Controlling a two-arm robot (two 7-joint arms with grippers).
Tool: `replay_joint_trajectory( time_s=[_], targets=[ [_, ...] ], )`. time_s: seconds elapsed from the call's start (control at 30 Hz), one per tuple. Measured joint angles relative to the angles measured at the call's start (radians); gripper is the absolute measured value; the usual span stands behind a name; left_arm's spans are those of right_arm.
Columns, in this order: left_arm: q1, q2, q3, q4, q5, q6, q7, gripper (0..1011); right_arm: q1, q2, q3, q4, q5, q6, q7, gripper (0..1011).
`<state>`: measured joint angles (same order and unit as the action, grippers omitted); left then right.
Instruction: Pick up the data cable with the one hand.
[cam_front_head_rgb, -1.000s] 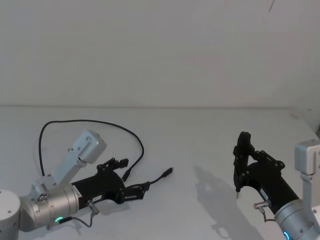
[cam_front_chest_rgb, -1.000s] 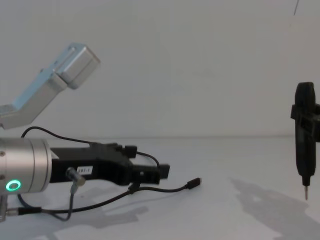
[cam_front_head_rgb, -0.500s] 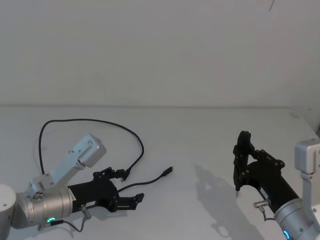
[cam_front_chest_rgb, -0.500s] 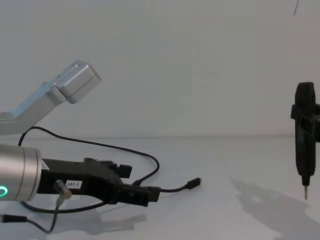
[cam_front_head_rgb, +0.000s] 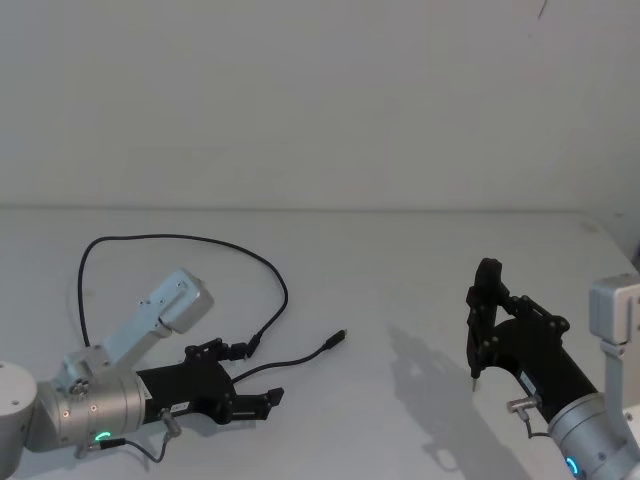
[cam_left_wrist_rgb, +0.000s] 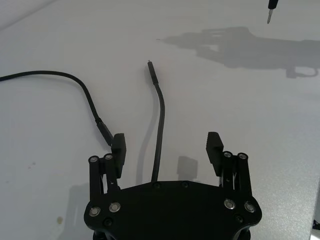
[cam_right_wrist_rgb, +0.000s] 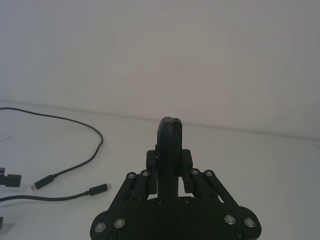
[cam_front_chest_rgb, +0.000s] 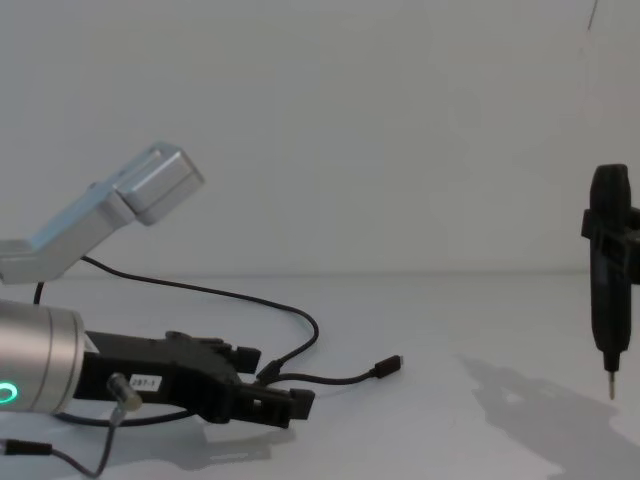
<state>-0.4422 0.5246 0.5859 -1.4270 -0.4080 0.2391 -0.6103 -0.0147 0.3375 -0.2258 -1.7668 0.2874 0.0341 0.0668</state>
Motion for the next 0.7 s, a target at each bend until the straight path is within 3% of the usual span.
replay_joint_trajectory(
  time_s=[0.5, 0.57, 0.7],
  targets=[
    [-0.028, -0.039, 0.020, 0.070, -0.005, -0.038, -0.014, 629, 0.000, 0.000, 0.000, 0.000, 0.000, 0.000, 0.000, 279],
    [-0.030, -0.044, 0.020, 0.078, -0.005, -0.044, -0.014, 516, 0.000, 0.000, 0.000, 0.000, 0.000, 0.000, 0.000, 279],
    [-0.032, -0.049, 0.020, 0.083, -0.006, -0.050, -0.014, 396, 0.000, 0.000, 0.000, 0.000, 0.000, 0.000, 0.000, 279]
  ],
)
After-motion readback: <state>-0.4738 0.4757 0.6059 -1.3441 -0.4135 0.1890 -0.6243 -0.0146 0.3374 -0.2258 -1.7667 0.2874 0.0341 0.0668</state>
